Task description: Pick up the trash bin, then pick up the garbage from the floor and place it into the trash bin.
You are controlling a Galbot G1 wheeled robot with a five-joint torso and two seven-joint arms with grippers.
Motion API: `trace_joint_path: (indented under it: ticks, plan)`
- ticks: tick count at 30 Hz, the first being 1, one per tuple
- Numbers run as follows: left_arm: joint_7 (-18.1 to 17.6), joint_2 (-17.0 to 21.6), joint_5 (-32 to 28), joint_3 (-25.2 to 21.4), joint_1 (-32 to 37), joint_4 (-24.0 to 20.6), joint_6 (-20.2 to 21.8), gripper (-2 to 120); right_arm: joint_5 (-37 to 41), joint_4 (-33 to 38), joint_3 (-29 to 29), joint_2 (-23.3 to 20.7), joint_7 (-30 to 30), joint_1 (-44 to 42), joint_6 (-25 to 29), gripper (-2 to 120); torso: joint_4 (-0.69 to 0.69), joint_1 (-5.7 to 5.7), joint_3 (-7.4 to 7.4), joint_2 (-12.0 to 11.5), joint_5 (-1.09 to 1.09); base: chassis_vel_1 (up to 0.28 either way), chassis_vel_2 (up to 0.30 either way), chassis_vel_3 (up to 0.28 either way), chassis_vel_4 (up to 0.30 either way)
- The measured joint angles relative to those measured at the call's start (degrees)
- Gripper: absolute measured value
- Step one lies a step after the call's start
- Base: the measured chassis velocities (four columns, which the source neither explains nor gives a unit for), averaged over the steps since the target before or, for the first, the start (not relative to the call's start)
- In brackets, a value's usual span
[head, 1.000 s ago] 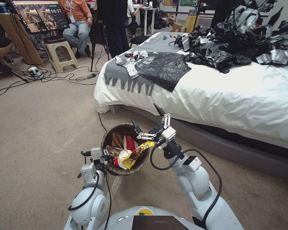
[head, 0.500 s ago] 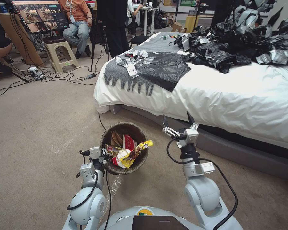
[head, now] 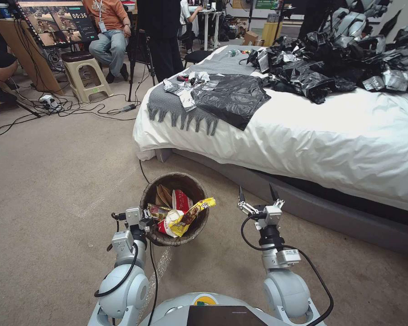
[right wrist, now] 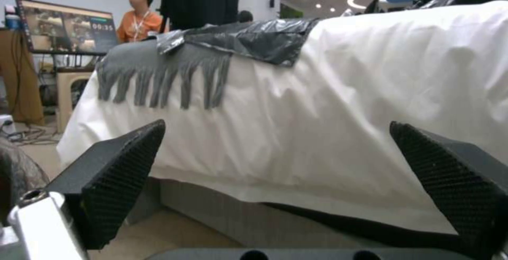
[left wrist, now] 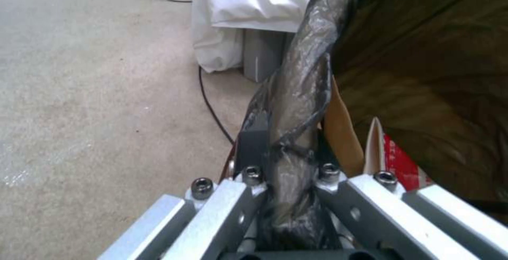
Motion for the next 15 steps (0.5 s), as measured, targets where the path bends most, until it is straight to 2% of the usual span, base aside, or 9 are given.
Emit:
trace_joint_path:
  ticks: [15]
  plan:
    - [0.1, -0.1, -0.1, 0.0, 0.1, 0.0, -0.5, 2, 0.3, -1.0, 0.7, -0.1, -1.5, 0.4, 0.8, 100, 0.0, 0.0, 0.0, 0.0, 0.0, 0.0, 0.0, 0.0, 0.0]
